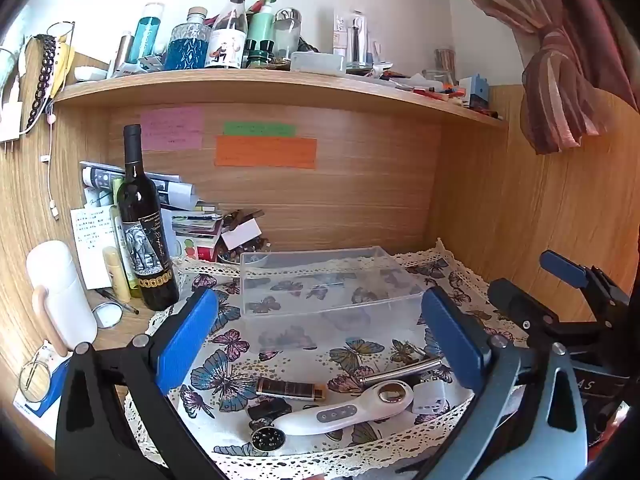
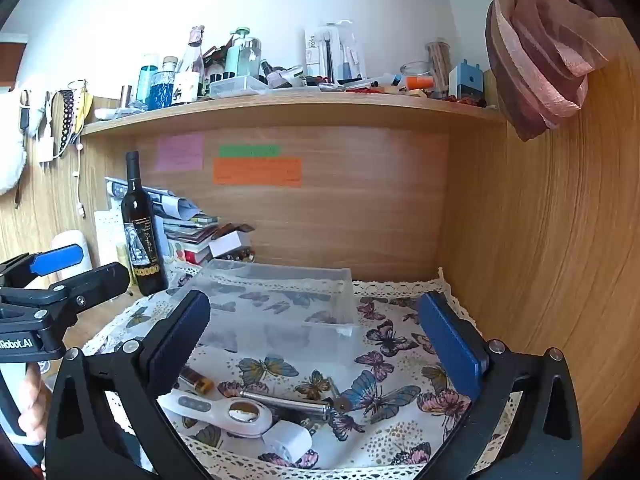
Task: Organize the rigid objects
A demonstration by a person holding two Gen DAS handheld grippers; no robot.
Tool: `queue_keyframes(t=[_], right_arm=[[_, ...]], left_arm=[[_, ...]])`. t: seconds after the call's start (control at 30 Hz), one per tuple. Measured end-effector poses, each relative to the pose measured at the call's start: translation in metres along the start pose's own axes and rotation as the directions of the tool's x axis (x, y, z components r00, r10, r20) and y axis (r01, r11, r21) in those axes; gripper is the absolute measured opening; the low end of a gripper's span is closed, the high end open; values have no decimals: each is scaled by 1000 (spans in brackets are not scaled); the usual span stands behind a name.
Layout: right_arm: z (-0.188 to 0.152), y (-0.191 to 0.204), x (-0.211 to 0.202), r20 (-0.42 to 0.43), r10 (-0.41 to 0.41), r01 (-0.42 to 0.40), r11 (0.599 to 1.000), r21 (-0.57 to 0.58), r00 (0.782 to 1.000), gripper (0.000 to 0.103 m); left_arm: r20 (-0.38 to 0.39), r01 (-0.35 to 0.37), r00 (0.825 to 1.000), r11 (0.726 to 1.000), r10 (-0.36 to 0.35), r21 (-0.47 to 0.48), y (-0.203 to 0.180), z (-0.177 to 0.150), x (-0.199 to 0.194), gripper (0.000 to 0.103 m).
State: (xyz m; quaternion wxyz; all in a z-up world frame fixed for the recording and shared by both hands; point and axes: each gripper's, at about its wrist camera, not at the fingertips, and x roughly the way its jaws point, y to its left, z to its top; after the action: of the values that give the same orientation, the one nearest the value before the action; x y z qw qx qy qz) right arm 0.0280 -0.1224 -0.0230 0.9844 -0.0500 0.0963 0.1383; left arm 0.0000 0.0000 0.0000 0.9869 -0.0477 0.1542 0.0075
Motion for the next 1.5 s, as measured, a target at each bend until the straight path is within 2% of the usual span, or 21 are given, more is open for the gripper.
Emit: queue_keyframes(t=[0.23,0.27,1.5], right_arm=[[-1,-2,-2,7,2,-2,1000,-5,1000,103],[-1,-2,-3,8,1,-1,1000,-6,1000,103],[0,-3,-7,15,6,-6,1000,-1,1000,103]], left_arm=[[-3,-1,1000,1000,1,2,-2,-3,2,103],[-24,8,1000,1000,-8,-8,1,-1,3,103],[-8,17,1000,1000,-17,-3,2,3,1,103]])
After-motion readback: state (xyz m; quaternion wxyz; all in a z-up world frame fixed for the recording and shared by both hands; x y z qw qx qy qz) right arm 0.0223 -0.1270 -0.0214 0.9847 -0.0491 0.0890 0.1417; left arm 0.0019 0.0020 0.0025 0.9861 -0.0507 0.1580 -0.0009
